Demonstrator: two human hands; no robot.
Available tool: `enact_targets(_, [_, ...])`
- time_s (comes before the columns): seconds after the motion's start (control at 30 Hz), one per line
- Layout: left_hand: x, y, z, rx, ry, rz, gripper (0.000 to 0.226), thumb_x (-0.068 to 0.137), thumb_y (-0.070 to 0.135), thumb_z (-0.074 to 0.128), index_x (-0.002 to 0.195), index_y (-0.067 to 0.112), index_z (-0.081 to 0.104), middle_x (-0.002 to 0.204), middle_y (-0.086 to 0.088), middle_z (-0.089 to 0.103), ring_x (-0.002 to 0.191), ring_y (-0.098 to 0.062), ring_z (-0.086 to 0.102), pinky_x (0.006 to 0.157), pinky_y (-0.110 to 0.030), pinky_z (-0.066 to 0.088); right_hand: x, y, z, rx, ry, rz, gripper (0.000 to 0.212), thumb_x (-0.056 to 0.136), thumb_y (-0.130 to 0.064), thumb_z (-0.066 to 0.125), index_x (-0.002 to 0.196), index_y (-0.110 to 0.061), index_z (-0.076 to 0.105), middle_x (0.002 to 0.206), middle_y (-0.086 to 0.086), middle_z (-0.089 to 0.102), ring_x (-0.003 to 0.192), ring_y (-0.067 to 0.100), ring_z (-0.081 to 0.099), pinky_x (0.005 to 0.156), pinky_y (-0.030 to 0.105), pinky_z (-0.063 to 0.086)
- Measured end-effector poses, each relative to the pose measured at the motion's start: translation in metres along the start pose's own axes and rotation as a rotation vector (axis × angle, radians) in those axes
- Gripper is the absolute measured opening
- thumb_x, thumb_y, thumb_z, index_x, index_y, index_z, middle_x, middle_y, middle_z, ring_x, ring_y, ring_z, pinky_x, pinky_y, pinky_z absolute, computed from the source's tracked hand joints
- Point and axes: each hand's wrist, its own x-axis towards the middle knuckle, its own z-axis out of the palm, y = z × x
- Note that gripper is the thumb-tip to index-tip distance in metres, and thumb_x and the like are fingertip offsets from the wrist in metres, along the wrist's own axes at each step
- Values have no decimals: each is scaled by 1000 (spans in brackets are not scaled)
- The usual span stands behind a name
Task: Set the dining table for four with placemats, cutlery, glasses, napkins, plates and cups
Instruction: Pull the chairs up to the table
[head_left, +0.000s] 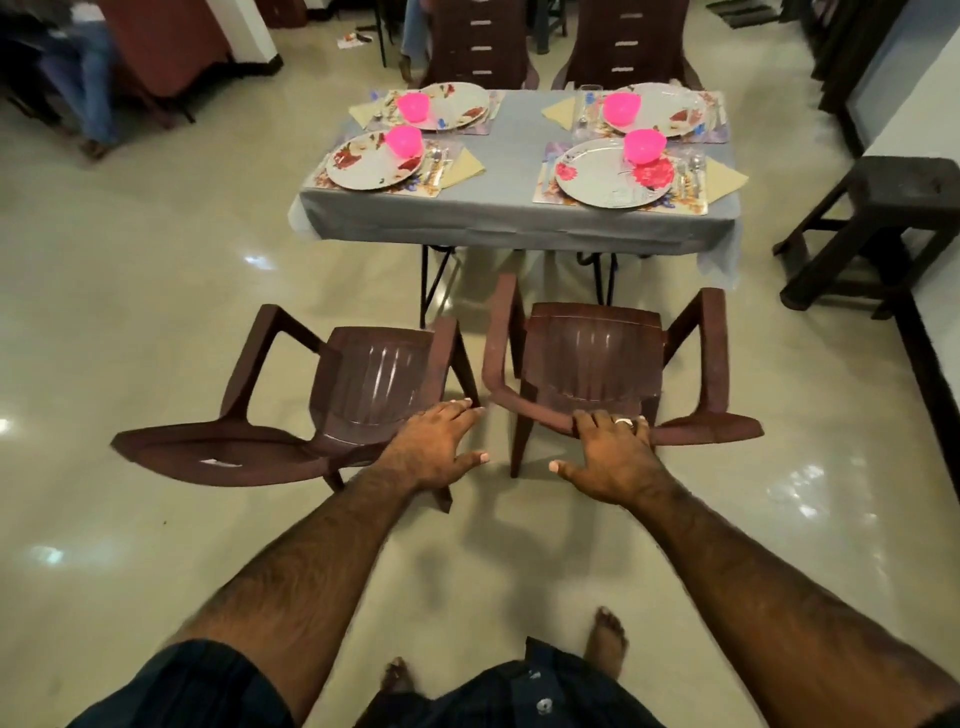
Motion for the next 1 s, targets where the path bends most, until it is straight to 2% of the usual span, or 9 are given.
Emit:
enact_targets(0.13, [-66, -105, 13, 19, 101, -66, 83, 88, 76, 34, 155, 28, 45, 164, -2, 42, 149, -25, 39, 117, -47, 38, 24, -98, 12, -53, 105, -67, 87, 88, -70, 56, 157, -25, 28, 164, 13, 30, 153, 39, 27, 123, 72, 8])
enact_targets(0.23, [-123, -205, 23, 44, 169, -103, 86, 90, 80, 31, 151, 23, 53, 158, -5, 50, 143, -28, 46, 114, -49, 43, 45, -192, 34, -27, 166, -147, 76, 90, -70, 53, 152, -28, 39, 159, 5, 38, 151, 33, 31, 123, 70, 5])
enact_targets(0.33, [-180, -303, 31, 32, 167, -181, 83, 92, 81, 31, 146, 23, 57, 150, -4, 56, 138, -30, 51, 112, -50, 44, 65, -295, 61, 64, 66, -276, 77, 90, -82, 34, 151, -35, 40, 157, 0, 43, 147, 29, 40, 124, 65, 11])
enact_targets(0.43, [-211, -360, 31, 76, 129, -161, 75, 94, 76, 28, 142, 27, 59, 144, -1, 61, 136, -27, 52, 115, -48, 37, 71, -360, 78, 84, -38, -338, 73, 96, -78, 36, 153, -33, 42, 156, 0, 47, 144, 28, 42, 123, 52, 25])
enact_targets(0.5, [-214, -382, 22, 86, 83, -144, 77, 94, 74, 22, 145, 29, 58, 148, 0, 59, 140, -26, 49, 120, -49, 29, 74, -383, 82, 59, -44, -335, 71, 96, -77, 35, 149, -32, 47, 149, -1, 52, 136, 29, 49, 116, 45, 37])
enact_targets(0.57, [-207, -401, 18, 98, 33, -112, 78, 95, 76, 19, 145, 31, 57, 150, 1, 58, 142, -25, 48, 122, -53, 25, 78, -390, 81, -19, -46, -335, 75, 95, -78, 23, 148, -31, 48, 143, -1, 56, 130, 29, 53, 110, 45, 43])
enact_targets(0.67, [-194, -427, 24, 194, 55, -30, 74, 100, 78, 16, 138, 32, 61, 139, 4, 65, 130, -27, 56, 117, -58, 29, 90, -393, 80, -152, -6, -384, 84, 96, -77, 3, 151, -30, 45, 142, 0, 58, 122, 28, 56, 101, 47, 48])
enact_targets(0.8, [-157, -454, 9, 272, 212, -3, 62, 105, 70, 24, 123, 25, 63, 119, 1, 67, 109, -32, 61, 108, -64, 34, 127, -401, 58, -154, 126, -344, 63, 104, -66, 18, 142, -28, 50, 129, 0, 59, 105, 27, 56, 85, 46, 54])
enact_targets(1.0, [-70, -493, -63, 354, 255, 50, 64, 107, 69, 12, 121, 25, 57, 116, 1, 66, 108, -28, 59, 99, -53, 38, 195, -405, -9, -86, 146, -270, 44, 109, -53, 36, 142, -27, 48, 131, 1, 56, 109, 26, 52, 95, 44, 50])
